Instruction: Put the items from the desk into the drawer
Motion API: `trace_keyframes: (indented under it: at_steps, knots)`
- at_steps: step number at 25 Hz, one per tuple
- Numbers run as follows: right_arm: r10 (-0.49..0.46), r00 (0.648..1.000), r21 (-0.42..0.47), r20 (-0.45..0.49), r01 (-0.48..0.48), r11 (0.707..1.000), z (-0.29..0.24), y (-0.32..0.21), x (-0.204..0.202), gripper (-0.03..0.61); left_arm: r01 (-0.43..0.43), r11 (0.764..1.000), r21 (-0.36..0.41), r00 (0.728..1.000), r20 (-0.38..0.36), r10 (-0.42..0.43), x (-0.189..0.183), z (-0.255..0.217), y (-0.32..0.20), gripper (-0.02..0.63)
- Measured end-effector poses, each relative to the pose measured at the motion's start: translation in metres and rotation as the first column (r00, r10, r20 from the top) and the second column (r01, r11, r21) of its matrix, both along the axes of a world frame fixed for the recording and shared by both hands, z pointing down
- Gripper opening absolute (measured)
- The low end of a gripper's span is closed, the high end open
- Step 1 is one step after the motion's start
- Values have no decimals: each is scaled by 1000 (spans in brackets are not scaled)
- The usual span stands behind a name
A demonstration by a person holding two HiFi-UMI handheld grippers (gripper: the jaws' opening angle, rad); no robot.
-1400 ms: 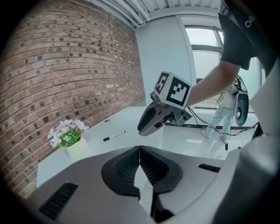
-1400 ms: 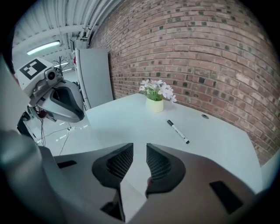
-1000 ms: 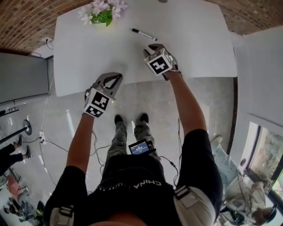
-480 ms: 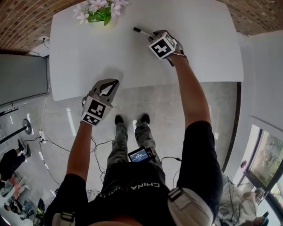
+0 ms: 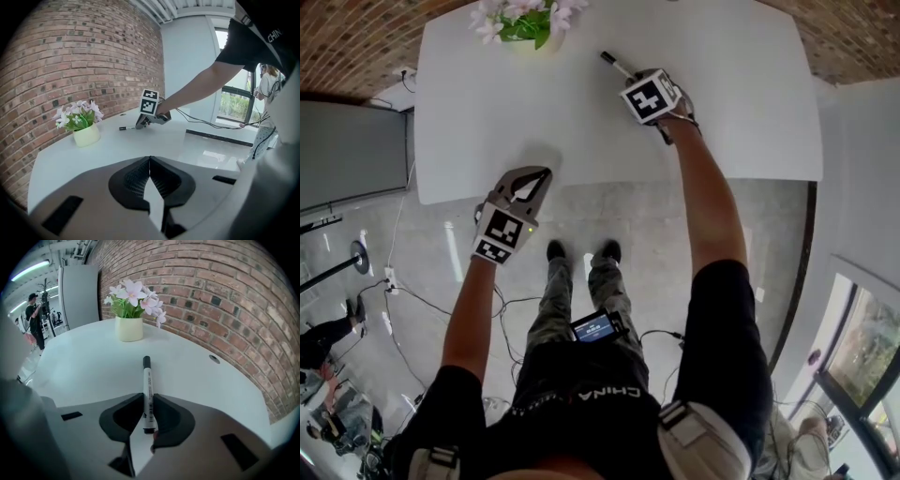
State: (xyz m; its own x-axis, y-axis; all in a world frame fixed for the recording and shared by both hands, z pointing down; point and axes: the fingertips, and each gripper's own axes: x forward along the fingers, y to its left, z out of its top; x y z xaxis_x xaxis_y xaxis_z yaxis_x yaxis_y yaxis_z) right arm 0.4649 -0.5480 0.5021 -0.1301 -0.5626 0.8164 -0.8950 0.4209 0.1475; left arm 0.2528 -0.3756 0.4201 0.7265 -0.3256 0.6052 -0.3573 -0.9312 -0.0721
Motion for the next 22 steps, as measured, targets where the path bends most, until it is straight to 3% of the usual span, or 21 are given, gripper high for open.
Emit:
trace_keyframes:
  at_steps: [3, 10, 14, 18, 22]
  knots:
    - [59, 998, 18, -17, -58, 998, 0, 4, 0, 74, -12, 1000, 16, 1000, 10, 12, 2, -2, 5, 12]
    - [4, 1000, 22, -7, -4, 1000, -28, 49, -29, 74, 6, 998, 58, 1000, 14, -7, -1, -31, 8, 12]
    - [6, 1000, 60, -7, -5, 998, -71, 85, -37, 74, 3, 995, 102, 1000, 6, -4, -3, -57, 15, 12]
    - [71, 997, 115, 27, -74, 991, -129, 126, -49, 74, 14, 990, 143, 1000, -13, -12, -11, -92, 26, 12]
    - [138, 988, 163, 74, -148, 976, -171, 179, -61, 74, 54, 991, 124, 996, -80, -44, -18, -121, 42, 12]
